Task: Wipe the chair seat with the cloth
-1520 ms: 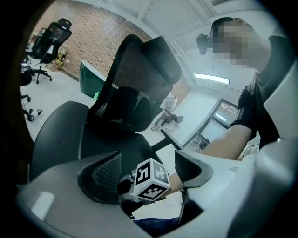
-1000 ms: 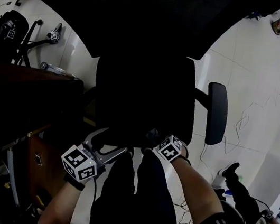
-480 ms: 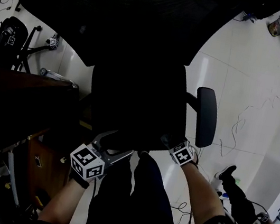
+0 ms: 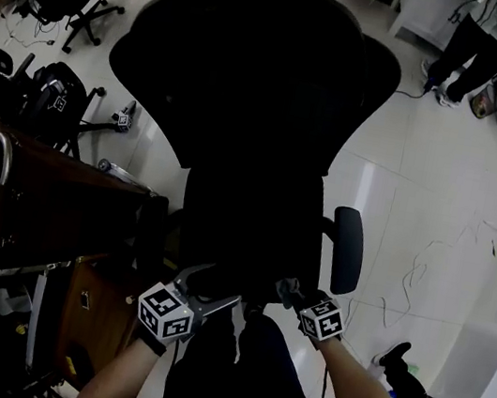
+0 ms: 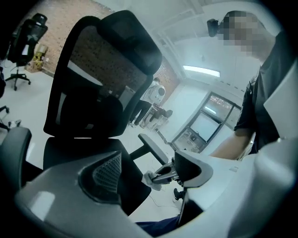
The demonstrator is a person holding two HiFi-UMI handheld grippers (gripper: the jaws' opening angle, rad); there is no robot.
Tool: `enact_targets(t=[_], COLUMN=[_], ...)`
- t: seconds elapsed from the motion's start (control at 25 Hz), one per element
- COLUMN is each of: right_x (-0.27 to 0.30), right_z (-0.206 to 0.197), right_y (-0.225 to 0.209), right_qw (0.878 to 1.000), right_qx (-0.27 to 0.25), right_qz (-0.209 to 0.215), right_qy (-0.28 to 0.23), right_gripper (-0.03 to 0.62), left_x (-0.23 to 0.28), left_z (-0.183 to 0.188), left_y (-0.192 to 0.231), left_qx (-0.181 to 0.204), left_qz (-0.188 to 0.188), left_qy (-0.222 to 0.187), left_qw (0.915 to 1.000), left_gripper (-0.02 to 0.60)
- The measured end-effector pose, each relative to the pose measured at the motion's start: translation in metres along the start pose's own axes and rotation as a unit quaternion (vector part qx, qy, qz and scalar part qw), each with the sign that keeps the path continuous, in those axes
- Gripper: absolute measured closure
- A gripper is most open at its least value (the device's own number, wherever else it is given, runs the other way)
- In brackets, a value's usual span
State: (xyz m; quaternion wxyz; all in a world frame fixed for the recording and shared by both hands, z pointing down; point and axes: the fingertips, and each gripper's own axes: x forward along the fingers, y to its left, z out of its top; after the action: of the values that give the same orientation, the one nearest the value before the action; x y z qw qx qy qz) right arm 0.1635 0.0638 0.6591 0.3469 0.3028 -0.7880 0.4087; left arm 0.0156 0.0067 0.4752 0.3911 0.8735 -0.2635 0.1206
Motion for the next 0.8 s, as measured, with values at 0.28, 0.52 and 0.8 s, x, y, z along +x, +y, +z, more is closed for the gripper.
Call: enact_targets(t=[0.28,0.52,0.8], right_x=[-0.089,-0.162,-0.221], right_z=[0.104,0.156,0.132], right_y=[0.063,0.128,0.207], right_qw=[0.990,0.969,0.952], right_qx=[-0.062,-0.087,-0.064], right_qz=[0.040,0.064,0.049], right_qy=[-0.121,-0.222,-0.296], right_gripper=[0.545,0.545,0.545], left_x=[-0.037,-0.083,-0.153], left_z=[0.054,0.063,0.036], left_y=[-0.058,-0.101,-0.156], left_qx=[0.039,0.077,0.109], left_qz=[0.013,0.013,-0.003], left_qy=[-0.053,-0.087,-0.118], left_qw=[0.9977,0.9932,0.9870], left_gripper=[0.198,0.198,0.198])
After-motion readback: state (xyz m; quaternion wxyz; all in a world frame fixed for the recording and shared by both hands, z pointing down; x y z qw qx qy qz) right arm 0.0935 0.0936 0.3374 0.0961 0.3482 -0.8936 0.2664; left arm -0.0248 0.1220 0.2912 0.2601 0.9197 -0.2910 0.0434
